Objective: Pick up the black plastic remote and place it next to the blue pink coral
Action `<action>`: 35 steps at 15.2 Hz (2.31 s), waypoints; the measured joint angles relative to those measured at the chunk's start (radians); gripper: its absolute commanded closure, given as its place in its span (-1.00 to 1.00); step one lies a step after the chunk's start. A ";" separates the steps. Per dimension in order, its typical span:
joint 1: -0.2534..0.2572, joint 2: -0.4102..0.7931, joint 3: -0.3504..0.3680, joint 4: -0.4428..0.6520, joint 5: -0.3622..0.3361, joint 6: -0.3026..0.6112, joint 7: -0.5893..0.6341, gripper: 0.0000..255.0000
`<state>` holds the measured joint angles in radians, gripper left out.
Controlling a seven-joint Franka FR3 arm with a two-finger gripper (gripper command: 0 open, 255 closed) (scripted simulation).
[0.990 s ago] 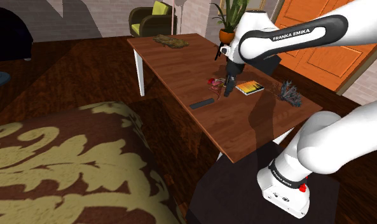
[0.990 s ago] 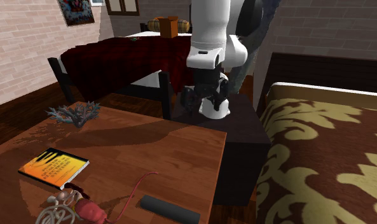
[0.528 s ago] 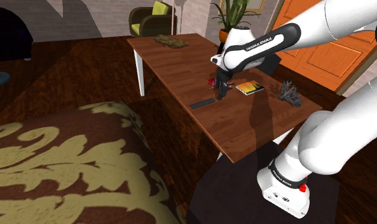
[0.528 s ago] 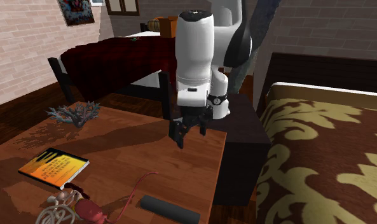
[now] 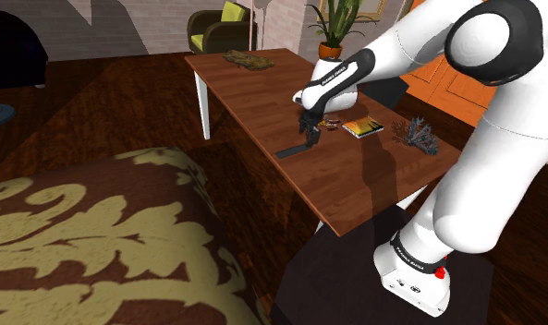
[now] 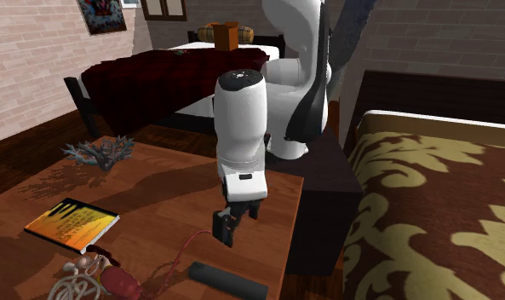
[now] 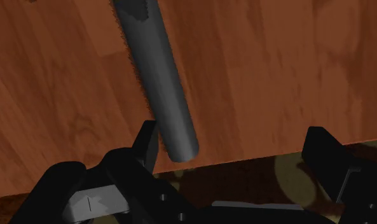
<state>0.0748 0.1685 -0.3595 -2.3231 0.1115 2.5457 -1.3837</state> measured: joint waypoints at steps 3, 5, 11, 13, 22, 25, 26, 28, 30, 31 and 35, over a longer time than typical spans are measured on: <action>-0.033 0.131 0.041 0.094 0.067 0.035 -0.137 -1.00; -0.061 0.221 0.076 0.162 0.100 0.059 -0.216 -1.00; -0.100 0.327 0.118 0.221 0.136 0.109 -0.292 -1.00; -0.108 0.352 0.128 0.229 0.146 0.126 -0.300 -1.00; -0.113 0.372 0.135 0.234 0.154 0.141 -0.305 1.00; -0.113 0.367 0.134 0.233 0.154 0.131 -0.305 1.00; -0.113 0.367 0.134 0.232 0.154 0.133 -0.305 1.00; -0.113 0.367 0.135 0.232 0.154 0.136 -0.305 1.00; -0.113 0.368 0.135 0.233 0.154 0.136 -0.305 1.00; -0.113 0.368 0.135 0.233 0.154 0.137 -0.305 1.00; -0.103 0.338 0.122 0.229 0.140 0.112 -0.295 1.00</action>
<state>-0.0283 0.5063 -0.2377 -2.0938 0.2514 2.6573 -1.6785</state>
